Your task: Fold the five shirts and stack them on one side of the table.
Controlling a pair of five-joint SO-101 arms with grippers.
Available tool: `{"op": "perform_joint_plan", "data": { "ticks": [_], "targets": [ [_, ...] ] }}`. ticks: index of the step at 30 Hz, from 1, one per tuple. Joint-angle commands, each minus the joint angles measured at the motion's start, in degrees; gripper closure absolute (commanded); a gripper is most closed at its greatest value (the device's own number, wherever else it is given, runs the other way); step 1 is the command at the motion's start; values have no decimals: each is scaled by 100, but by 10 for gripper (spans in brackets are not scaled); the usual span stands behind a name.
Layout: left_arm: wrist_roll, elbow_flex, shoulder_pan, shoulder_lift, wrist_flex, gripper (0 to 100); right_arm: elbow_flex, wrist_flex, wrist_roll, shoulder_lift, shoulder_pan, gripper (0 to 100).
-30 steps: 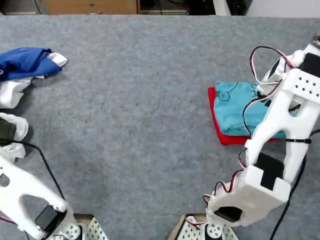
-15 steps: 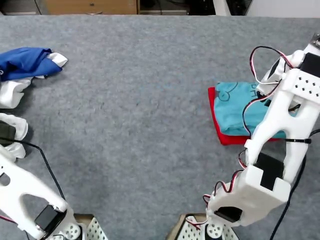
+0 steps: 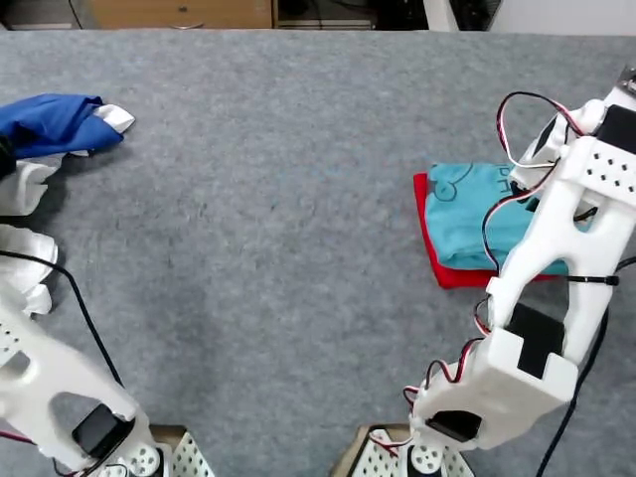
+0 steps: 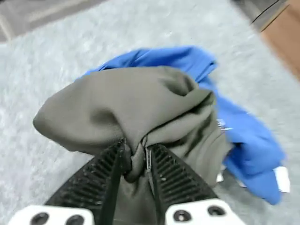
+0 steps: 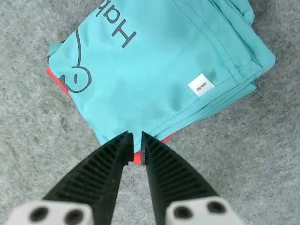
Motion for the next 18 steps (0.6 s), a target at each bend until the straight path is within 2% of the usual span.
{"op": "perform_joint_plan", "data": {
  "ticks": [1,6,13,18],
  "targets": [
    [9,-202,343,-804,53,981,4,88,0,-330,-92,947],
    [9,-193,1020,-1314,53,981,4,88,0,-321,-92,947],
    [9,-176,2479,-1789,62,981,13,88,44,-312,-92,947],
    [9,721,3701,-2264,62,981,13,88,44,-347,-92,947]
  ]
}}
